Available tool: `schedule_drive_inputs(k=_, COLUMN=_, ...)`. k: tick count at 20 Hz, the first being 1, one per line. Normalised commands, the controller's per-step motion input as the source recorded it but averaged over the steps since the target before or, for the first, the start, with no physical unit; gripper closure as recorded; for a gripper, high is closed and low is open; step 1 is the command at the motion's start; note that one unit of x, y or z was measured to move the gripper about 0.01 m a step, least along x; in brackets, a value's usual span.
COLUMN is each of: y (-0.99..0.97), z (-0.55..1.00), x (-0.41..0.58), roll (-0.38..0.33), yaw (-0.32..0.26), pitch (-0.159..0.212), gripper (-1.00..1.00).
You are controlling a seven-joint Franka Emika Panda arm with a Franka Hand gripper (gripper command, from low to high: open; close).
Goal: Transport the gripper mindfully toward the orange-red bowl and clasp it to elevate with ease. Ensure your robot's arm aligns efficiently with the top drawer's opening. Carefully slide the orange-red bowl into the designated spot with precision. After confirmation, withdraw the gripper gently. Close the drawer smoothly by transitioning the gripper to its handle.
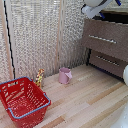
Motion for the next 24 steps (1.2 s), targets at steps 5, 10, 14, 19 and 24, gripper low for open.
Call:
schedule_drive_inputs(k=5, y=0.04, z=-0.45, x=0.227, roll=-0.356, yaw=0.2, pitch=0.032, gripper=-1.0)
schedule_drive_inputs(k=10, y=0.0, z=-0.45, x=0.156, roll=-0.271, yaw=0.274, pitch=0.055, gripper=-1.0)
schedule_drive_inputs(k=14, y=0.17, z=-0.19, x=-0.035, roll=-0.168, yaw=0.221, pitch=0.254, gripper=-1.0)
schedule_drive_inputs(k=19, y=0.22, z=-0.13, x=-0.206, roll=-0.168, yaw=0.182, pitch=0.355, gripper=-1.0)
schedule_drive_inputs(k=24, y=0.09, z=-0.19, x=0.046, roll=-0.157, yaw=0.173, pitch=0.18, gripper=-1.0)
